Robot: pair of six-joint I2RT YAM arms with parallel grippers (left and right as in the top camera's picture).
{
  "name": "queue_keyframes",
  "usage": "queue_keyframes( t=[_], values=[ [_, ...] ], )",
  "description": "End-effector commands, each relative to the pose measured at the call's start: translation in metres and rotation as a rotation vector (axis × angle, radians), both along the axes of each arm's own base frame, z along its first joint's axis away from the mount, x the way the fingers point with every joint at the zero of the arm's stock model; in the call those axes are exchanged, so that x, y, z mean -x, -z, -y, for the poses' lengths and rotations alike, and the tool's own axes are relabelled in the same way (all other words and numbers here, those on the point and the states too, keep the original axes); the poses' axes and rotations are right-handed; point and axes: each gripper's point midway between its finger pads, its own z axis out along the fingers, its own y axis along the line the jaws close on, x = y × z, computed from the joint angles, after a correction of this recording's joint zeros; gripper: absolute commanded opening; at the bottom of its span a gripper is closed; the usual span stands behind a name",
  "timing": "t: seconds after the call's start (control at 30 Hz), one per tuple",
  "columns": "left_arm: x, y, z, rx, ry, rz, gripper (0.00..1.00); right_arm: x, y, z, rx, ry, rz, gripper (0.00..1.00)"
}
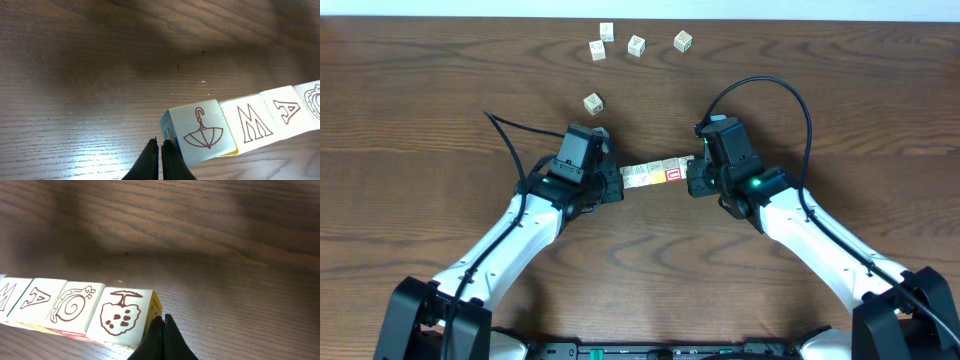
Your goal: Lift 5 blocks
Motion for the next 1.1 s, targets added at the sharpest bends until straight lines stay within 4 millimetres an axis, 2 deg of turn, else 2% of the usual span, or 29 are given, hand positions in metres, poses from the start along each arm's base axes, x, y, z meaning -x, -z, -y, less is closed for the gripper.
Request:
queue_keyframes(
  t=[0.0, 0.53, 0.8, 1.07],
  values=[
    [0.016, -0.042, 0.068, 0.227, 0.221, 0.013, 0.07, 0.053, -0.002, -0.085, -0.250, -0.288, -0.156, 0.01],
    [0.021, -0.031, 0.065, 0.225, 0.206, -0.006, 0.07, 0.050, 0.002, -0.087, -0.253, -0.290, -0.151, 0.01],
    [0.025, -0.015, 0.079, 0.223, 0.223, -0.046, 0.07, 0.050, 0.003, -0.087, -0.251, -0.289, -0.155, 0.01],
    [0.024, -0.013, 0.080, 0.225, 0.222, -0.046, 0.07, 0.054, 0.018, -0.089, -0.232, -0.293, -0.193, 0.01]
  ],
)
